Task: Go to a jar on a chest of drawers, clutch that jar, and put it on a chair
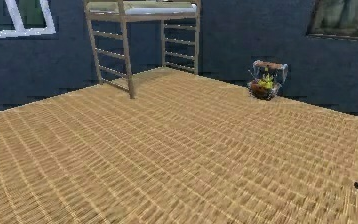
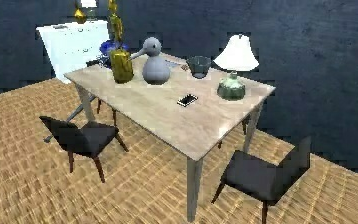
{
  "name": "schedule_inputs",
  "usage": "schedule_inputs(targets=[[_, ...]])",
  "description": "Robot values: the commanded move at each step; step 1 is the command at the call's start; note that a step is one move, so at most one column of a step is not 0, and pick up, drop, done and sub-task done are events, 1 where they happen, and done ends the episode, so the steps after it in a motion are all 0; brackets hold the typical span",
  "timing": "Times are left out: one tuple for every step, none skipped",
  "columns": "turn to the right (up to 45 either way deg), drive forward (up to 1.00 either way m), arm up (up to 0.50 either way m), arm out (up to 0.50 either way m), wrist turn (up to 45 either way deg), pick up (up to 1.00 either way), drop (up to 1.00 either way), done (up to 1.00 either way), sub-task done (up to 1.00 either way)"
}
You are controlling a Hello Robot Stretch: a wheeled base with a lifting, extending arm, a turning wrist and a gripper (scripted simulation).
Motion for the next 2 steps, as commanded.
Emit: schedule_inputs(targets=[[15.0,0.00,0.00,0.00,0.0,0.00,0.00,0.00,0.00],[0.0,0.05,0.00,0.00,0.0,0.00,0.00,0.00,0.00]])
